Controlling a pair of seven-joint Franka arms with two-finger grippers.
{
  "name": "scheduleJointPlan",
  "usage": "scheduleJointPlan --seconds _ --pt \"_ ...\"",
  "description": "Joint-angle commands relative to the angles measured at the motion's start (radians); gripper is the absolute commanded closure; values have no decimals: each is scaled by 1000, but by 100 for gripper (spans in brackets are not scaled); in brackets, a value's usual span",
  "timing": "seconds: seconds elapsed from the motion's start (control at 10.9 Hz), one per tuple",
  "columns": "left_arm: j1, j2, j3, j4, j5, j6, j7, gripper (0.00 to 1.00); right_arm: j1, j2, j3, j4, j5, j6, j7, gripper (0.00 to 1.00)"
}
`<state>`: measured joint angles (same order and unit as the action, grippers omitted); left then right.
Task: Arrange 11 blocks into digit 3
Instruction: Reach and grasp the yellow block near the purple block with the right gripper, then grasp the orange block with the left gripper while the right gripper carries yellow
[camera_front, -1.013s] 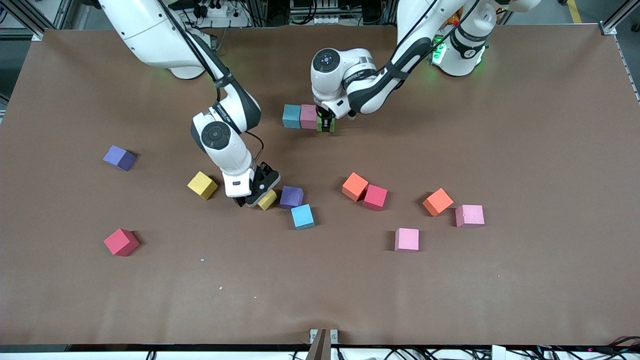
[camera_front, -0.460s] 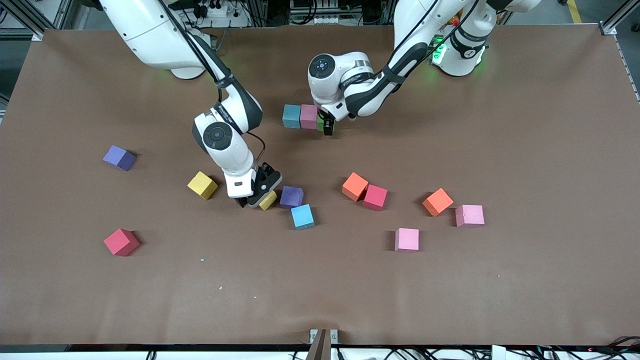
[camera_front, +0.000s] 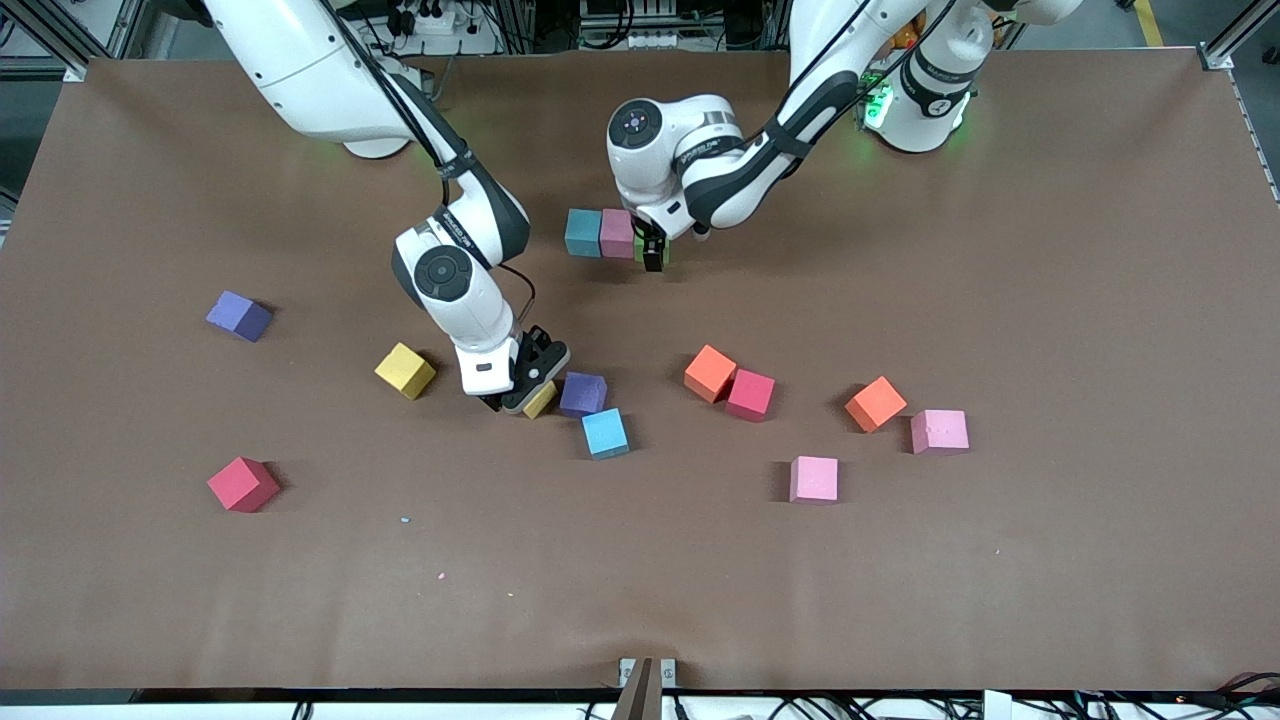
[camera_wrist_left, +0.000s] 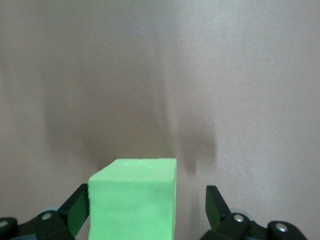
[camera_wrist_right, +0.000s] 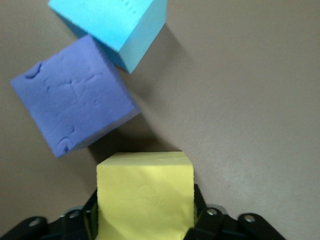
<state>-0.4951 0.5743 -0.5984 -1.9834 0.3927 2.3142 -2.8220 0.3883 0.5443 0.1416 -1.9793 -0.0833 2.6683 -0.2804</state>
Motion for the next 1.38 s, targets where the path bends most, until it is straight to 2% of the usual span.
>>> scheduleJointPlan --seconds 0.0,0.09,0.28,0.46,0.55,0.74,1.1,1.29 --pt "-17 -51 -27 5 52 -68 -275 0 -6 -3 -2 25 -1 -13 12 75" --pt "-17 -62 -29 8 52 -85 -264 0 -9 -12 -2 23 0 -19 12 88" --pt "0 -95 -29 8 51 -102 -220 0 -34 -49 -2 25 2 -88 10 100" --pt "58 -120 -29 6 49 -116 -147 0 -54 -90 -2 20 48 -169 14 100" --pt "94 -131 -29 6 49 -124 -105 0 -57 -115 -2 14 109 -223 36 100" --pt "160 -157 -29 6 48 -125 -7 0 -57 -171 -2 -1 160 -312 160 100" --pt "271 -139 -29 47 40 -113 365 0 16 -231 3 -79 200 -294 586 100" --pt "288 -87 -29 113 38 -111 548 0 62 -251 4 -137 211 -210 739 100"
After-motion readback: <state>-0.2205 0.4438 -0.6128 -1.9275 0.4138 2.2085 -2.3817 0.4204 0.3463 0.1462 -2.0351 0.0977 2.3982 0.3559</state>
